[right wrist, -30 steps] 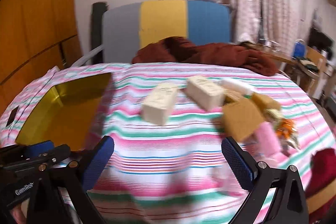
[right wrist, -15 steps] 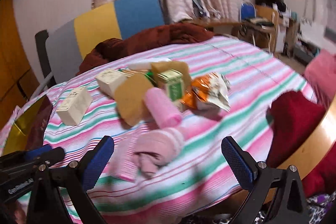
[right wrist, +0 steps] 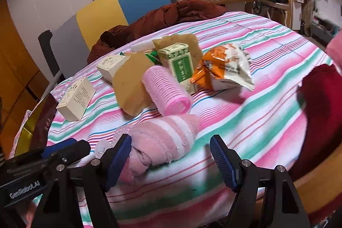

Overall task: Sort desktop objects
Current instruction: 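Grasp the clear pink hair roller with left tool while right tool grasps pink sock roll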

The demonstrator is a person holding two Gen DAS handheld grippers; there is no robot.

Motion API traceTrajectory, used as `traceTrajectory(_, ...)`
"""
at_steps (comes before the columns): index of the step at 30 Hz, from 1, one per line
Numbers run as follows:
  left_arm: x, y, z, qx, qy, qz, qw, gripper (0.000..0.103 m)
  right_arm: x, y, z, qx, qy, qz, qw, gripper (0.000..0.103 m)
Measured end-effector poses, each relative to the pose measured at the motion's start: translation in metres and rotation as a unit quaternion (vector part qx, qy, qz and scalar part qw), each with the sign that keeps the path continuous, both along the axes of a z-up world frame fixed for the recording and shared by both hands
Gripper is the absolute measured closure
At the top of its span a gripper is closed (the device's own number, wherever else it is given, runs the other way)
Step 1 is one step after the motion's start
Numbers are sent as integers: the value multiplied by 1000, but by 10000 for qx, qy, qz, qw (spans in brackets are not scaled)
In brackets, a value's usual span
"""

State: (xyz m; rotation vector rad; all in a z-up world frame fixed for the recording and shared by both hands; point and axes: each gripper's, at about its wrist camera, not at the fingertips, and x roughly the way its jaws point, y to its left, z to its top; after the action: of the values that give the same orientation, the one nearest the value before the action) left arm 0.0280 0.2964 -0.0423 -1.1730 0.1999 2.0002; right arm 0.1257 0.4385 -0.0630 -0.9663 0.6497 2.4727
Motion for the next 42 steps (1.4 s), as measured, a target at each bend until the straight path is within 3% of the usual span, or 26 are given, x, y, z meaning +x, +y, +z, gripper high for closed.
traceTrajectory(3, -2, 3, -3, 85, -128, -99, 9998, 63, -2, 1, -5, -238, 79, 153, 9996, 40)
traceTrajectory(10, -6, 14, -10, 119, -383, -209, 9990, 63, 5, 1, -3, -98, 58, 172, 9998, 48)
traceTrajectory(14, -11, 15, -14, 448, -815, -266, 9953, 63, 10, 2, 1, 83, -8, 102, 9999, 49)
traceTrajectory(21, -13, 28, -15, 596, -1189, -431, 9902, 63, 15, 8, -2, 5, -23, 115, 9999, 50)
traceTrajectory(26, -9, 39, -13, 391, -930, -544, 9934, 64, 15, 7, -2, 13, -25, 126, 9999, 50)
traceTrajectory(30, -17, 40, -19, 503, -1071, -502, 9917, 67, 16, 5, -2, 77, -51, 126, 9999, 50)
traceTrajectory(34, -19, 34, -18, 629, -1109, -509, 9905, 80, 20, 7, -1, 52, -63, 51, 10000, 50)
traceTrajectory(42, -12, 21, -12, 615, -888, -468, 9930, 80, 25, 5, 6, 29, -31, 33, 10000, 50)
